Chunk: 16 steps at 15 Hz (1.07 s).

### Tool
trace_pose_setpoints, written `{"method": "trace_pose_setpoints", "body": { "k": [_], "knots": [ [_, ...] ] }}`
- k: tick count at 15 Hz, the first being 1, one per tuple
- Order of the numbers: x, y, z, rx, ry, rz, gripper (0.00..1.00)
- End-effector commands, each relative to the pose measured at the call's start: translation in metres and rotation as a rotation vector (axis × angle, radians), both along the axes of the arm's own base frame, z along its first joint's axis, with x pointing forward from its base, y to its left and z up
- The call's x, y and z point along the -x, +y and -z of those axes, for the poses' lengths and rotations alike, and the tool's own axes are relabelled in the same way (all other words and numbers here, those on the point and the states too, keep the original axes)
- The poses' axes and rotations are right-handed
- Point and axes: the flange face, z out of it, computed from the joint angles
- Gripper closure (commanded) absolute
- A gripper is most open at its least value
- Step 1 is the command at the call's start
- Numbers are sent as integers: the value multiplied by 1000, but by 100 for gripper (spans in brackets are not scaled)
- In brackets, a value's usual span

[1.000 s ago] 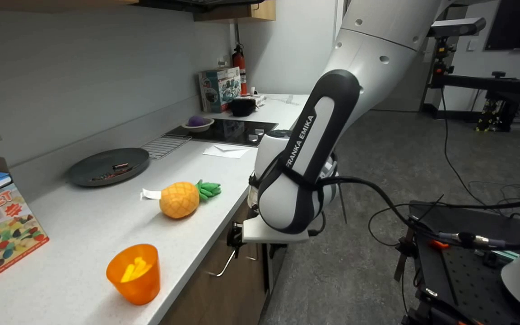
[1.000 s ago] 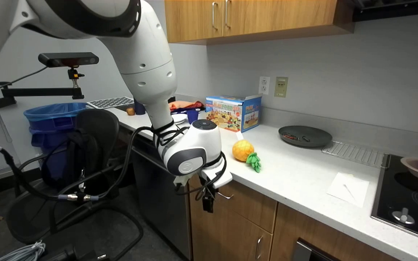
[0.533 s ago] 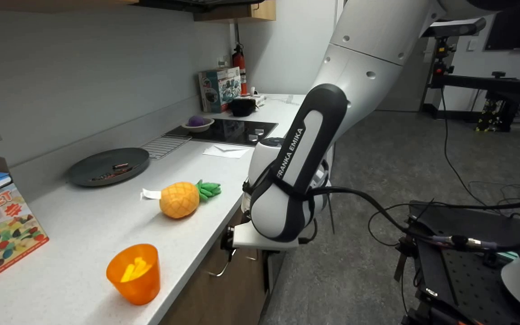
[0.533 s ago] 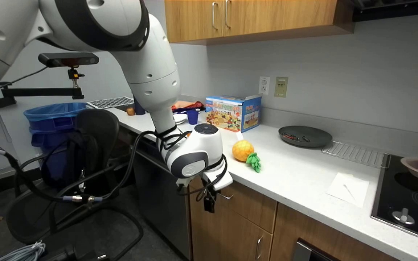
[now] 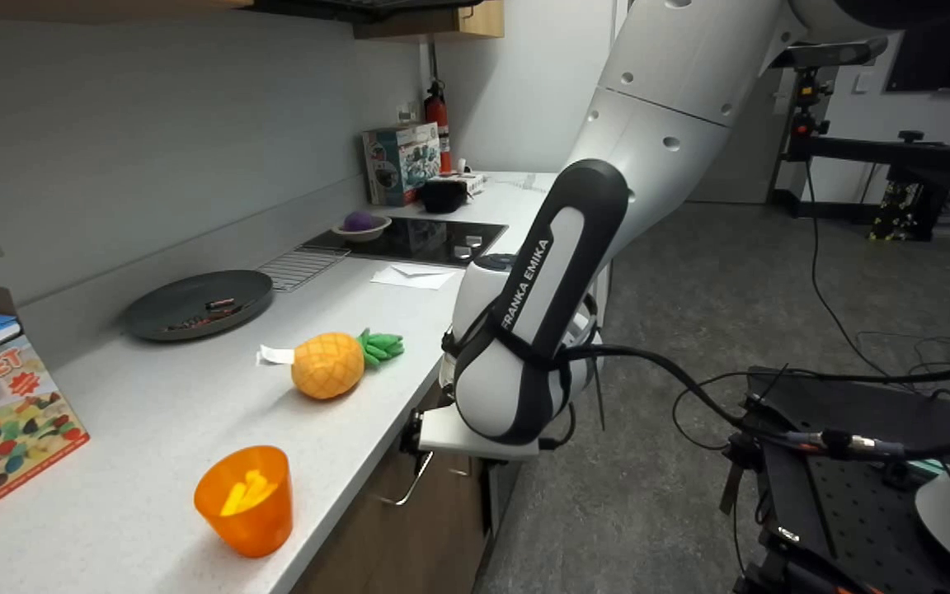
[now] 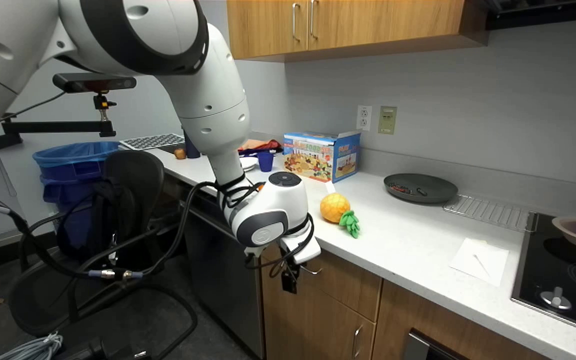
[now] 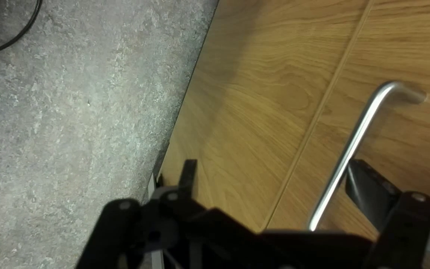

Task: Open the drawer, put the pineapple plush toy in the drawer then close the drawer

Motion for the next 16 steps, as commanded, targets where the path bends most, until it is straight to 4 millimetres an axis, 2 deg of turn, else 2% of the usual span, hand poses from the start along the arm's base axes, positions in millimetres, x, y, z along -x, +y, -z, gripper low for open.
{"method": "trace_pose_setpoints", "body": {
  "k": [1,12,16],
  "knots": [
    [-5,0,14,3,-8,40,0],
    [19,-2,34,-1,57,57,0],
    [27,-1,34,1,64,56,0]
  ]
}}
